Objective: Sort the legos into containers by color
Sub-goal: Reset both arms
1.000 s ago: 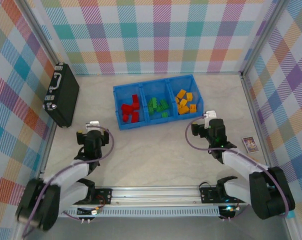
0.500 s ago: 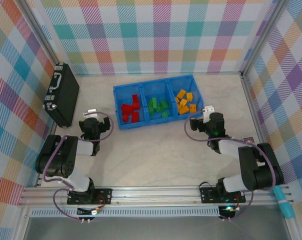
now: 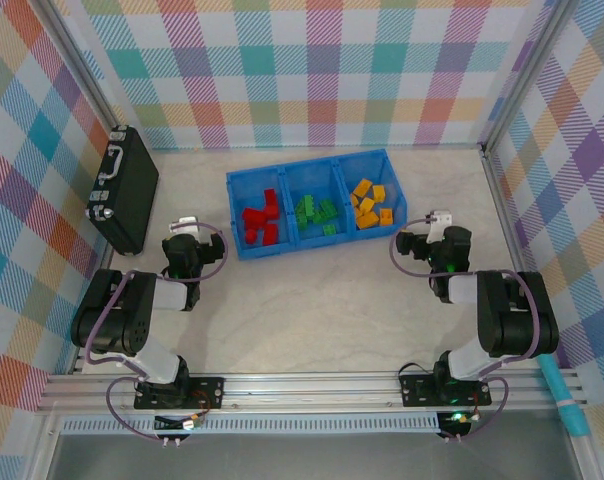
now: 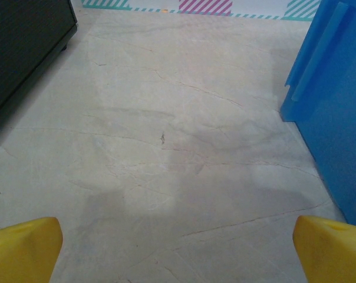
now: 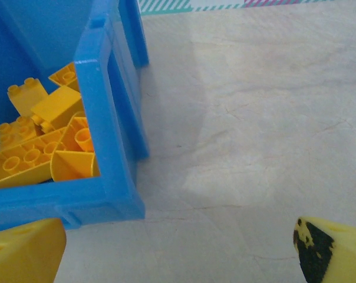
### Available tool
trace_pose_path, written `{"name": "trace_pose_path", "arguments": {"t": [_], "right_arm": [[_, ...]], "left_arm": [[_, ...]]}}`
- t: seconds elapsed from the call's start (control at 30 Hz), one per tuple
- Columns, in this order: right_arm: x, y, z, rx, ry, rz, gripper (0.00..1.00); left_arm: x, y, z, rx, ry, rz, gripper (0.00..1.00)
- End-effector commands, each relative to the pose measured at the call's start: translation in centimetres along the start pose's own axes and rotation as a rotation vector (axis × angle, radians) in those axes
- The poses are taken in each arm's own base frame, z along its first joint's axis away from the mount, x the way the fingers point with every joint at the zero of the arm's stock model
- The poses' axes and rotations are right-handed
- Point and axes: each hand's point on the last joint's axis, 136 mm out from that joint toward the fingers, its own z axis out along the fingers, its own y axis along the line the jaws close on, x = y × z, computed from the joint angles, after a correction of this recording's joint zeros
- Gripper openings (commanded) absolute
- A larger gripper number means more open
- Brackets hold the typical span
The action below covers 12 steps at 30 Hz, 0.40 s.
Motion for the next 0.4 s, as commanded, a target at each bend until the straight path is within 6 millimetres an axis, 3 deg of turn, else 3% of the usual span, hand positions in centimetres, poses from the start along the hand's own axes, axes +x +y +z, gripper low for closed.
{"name": "trace_pose_path", "arguments": {"t": [0.0, 0.37], "right_arm": [[-0.96, 0.64, -0.05, -0.034, -0.043, 0.007, 0.99], [-0.94, 0.75, 0.01, -0.021, -0.040, -0.003, 0.99]], "left_arm": [[-0.51, -0.36, 0.19, 0.019, -0.013, -0.015, 1.00], [-0.49, -0.39, 0.18, 0.021, -0.013, -0.014, 1.00]]}}
